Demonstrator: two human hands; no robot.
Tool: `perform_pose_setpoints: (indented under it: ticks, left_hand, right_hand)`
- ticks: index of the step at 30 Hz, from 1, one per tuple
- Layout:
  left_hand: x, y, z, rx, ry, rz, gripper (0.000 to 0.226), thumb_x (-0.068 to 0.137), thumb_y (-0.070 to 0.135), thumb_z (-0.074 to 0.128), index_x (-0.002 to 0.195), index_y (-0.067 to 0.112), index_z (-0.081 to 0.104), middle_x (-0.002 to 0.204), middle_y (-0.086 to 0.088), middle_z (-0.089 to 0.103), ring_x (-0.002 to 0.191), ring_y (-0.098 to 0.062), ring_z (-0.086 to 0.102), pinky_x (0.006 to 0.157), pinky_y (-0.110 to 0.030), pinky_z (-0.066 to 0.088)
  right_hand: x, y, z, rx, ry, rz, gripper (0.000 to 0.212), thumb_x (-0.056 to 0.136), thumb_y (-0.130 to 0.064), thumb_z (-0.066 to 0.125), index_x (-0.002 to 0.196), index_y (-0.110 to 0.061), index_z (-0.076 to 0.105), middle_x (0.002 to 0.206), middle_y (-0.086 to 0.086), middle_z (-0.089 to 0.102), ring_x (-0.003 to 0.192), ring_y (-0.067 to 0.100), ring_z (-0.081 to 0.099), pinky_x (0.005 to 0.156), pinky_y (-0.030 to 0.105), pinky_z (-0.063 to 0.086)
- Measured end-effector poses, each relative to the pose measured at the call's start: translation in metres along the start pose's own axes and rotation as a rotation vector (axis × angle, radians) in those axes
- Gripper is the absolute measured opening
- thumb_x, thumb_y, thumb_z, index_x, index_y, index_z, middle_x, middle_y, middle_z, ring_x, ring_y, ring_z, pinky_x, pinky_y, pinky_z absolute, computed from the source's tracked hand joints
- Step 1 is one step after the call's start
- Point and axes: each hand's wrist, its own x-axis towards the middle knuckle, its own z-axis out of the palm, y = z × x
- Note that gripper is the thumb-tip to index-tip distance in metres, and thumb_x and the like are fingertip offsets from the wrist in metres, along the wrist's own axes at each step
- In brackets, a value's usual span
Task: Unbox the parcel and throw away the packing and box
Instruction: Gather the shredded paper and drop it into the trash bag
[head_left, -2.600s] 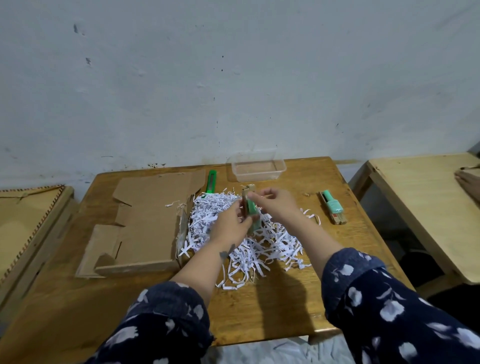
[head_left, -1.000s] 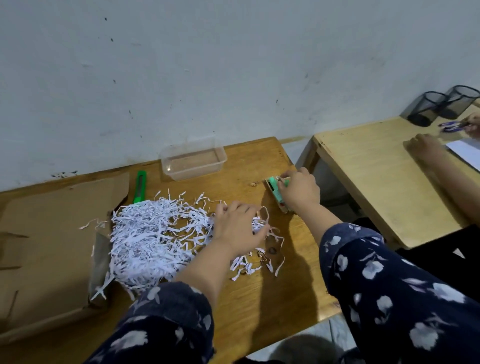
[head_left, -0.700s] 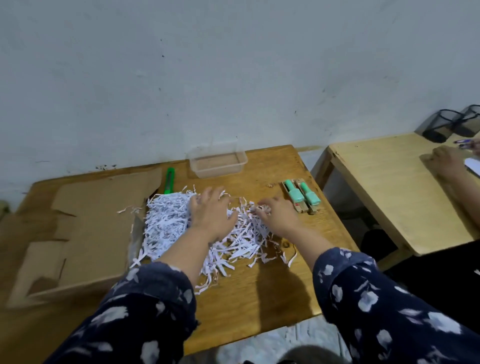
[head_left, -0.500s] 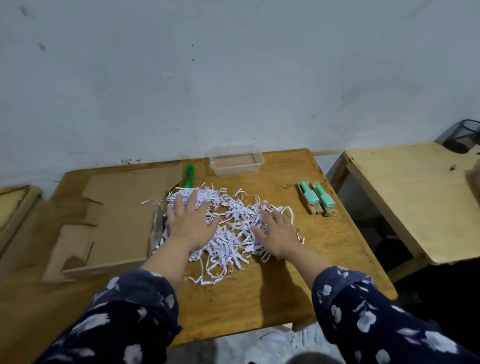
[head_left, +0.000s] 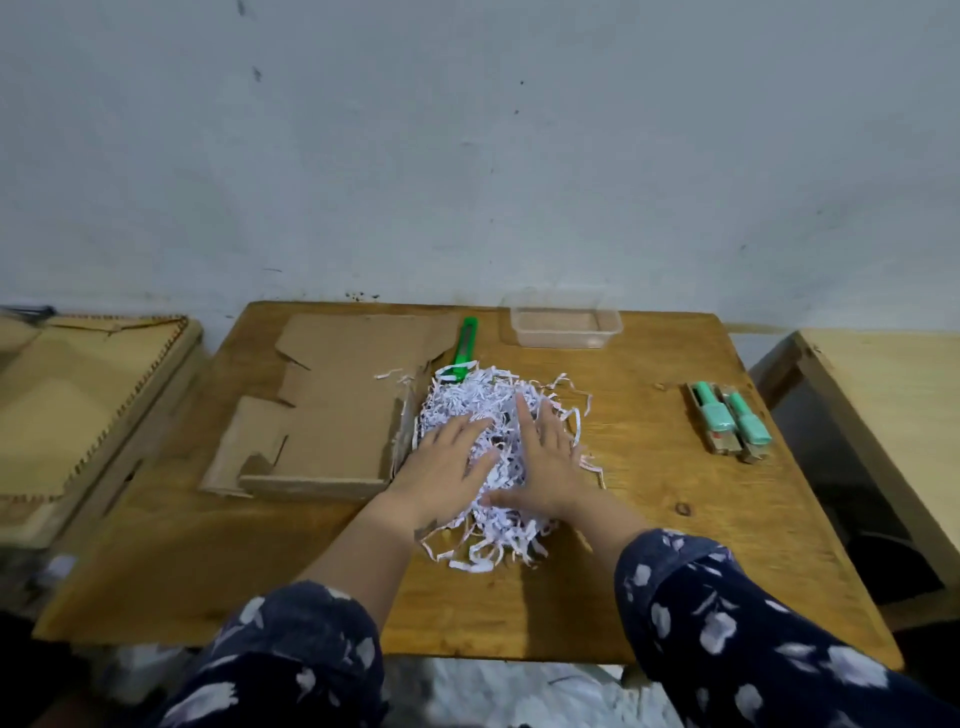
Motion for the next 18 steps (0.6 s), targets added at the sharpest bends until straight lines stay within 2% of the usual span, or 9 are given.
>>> perform_pose_setpoints:
  ticks: [4, 8, 10, 13, 15, 18]
  left_hand:
    - [0.003, -0.005, 0.003, 0.023, -0.034, -0.027, 0.087, 0.088, 0.067, 0.043, 0.153, 0.033, -0.003, 0.162, 0.005, -0.005, 0.149, -0.02, -0.004, 0.119, -0.044, 0.008]
    - [0.012, -0.013, 0.011, 0.133, -0.075, -0.056, 0.125, 0.061, 0.081, 0.062, 0.151, 0.035, -0.012, 0.16, 0.008, -0.014, 0.148, -0.023, -0.011, 0.119, -0.053, 0.009]
    - [0.015, -0.018, 0.02, 0.149, -0.048, -0.07, 0.126, 0.06, 0.078, 0.066, 0.15, 0.035, -0.011, 0.16, 0.009, -0.016, 0.147, -0.024, -0.011, 0.118, -0.055, 0.011]
    - [0.011, -0.022, 0.035, 0.067, 0.156, -0.066, 0.115, 0.07, 0.061, 0.072, 0.152, 0.032, -0.003, 0.157, 0.006, -0.024, 0.148, -0.024, -0.008, 0.117, -0.049, 0.021]
    - [0.009, -0.022, 0.038, 0.044, 0.267, -0.092, 0.114, 0.072, 0.055, 0.075, 0.152, 0.03, -0.001, 0.157, -0.001, -0.023, 0.147, -0.026, -0.003, 0.114, -0.044, 0.024]
    - [0.012, -0.022, 0.036, 0.015, 0.245, -0.125, 0.107, 0.076, 0.044, 0.077, 0.152, 0.034, 0.002, 0.16, -0.001, -0.006, 0.146, -0.027, 0.006, 0.113, -0.043, 0.024]
  right_hand:
    - [0.025, -0.006, -0.022, -0.072, -0.047, -0.065, 0.138, 0.063, -0.04, 0.084, 0.133, -0.05, -0.035, 0.149, 0.002, -0.041, 0.143, 0.034, -0.022, 0.116, 0.06, -0.001]
    - [0.052, -0.014, -0.04, -0.196, -0.134, -0.124, 0.139, 0.063, -0.03, 0.086, 0.138, -0.048, -0.03, 0.15, 0.001, -0.04, 0.144, 0.033, -0.02, 0.116, 0.06, 0.004]
    - [0.063, -0.017, -0.041, -0.272, -0.188, -0.142, 0.136, 0.063, -0.03, 0.084, 0.142, -0.044, -0.026, 0.153, 0.001, -0.035, 0.144, 0.03, -0.021, 0.117, 0.059, 0.003]
    - [0.067, -0.017, -0.032, -0.331, -0.245, -0.168, 0.119, 0.07, -0.034, 0.078, 0.15, -0.03, -0.01, 0.16, 0.0, -0.018, 0.146, 0.028, -0.016, 0.118, 0.054, 0.003]
    - [0.061, -0.013, -0.028, -0.316, -0.189, -0.184, 0.104, 0.076, -0.036, 0.072, 0.151, -0.023, 0.002, 0.161, 0.001, -0.003, 0.147, 0.031, -0.005, 0.118, 0.05, 0.011]
    - [0.042, -0.004, -0.019, -0.266, -0.023, -0.234, 0.078, 0.081, -0.033, 0.068, 0.146, -0.015, 0.028, 0.155, 0.007, 0.025, 0.138, 0.033, 0.022, 0.112, 0.04, 0.025]
